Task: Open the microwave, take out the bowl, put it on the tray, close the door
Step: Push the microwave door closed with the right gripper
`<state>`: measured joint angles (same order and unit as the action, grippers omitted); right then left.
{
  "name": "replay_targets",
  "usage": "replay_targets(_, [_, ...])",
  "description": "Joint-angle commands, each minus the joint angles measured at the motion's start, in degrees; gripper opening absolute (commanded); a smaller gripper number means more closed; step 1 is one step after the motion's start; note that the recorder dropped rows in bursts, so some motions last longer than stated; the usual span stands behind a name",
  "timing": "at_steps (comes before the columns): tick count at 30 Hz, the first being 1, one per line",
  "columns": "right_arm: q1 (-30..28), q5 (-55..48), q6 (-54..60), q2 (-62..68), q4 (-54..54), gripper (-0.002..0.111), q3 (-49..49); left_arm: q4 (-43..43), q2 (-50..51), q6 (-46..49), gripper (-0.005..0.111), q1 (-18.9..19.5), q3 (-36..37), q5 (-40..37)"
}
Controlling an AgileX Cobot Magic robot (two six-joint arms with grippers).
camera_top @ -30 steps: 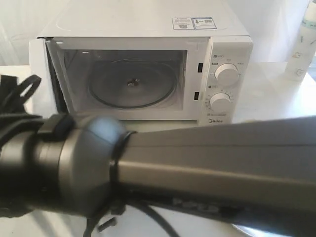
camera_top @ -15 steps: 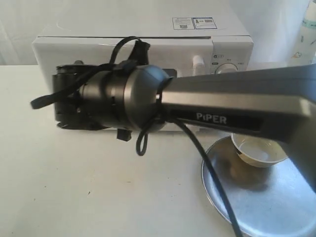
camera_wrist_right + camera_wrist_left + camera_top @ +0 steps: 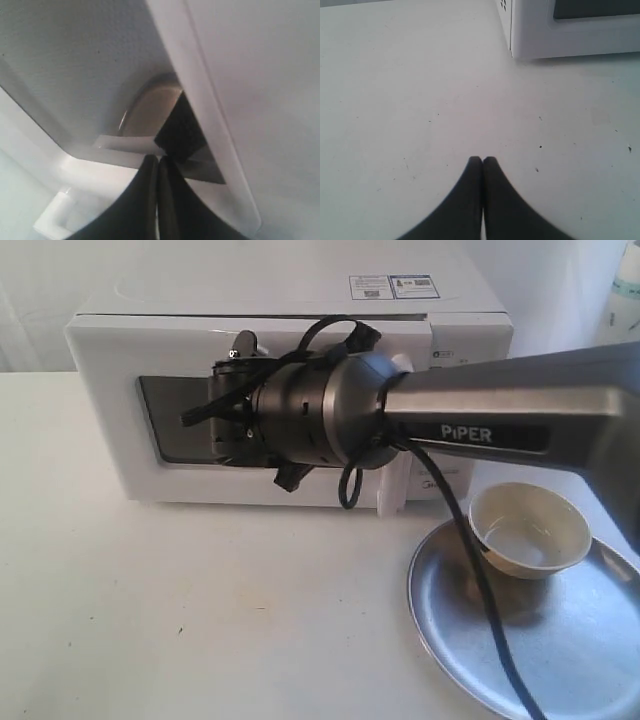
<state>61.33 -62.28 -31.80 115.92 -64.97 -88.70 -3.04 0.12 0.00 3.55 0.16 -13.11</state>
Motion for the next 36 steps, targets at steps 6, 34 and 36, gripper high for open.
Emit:
replay_targets(6, [-5.42,4.1,-10.46,-0.47,-9.36,0.0,0.23,-0.36,-0.12,0.0,0.0,-0.27,-0.16,-0.18])
replay_targets(34, [-3.99,54.5,-29.78,-37.97,-2.15,0.0,38.13,-0.36,-0.12,0.0,0.0,-0.27,-0.16,-0.18])
replay_targets(36, [-3.99,51.25,-32.18,-37.97,0.11,0.0,38.13,-0.36,-0.12,0.0,0.0,-0.27,-0.16,-0.18])
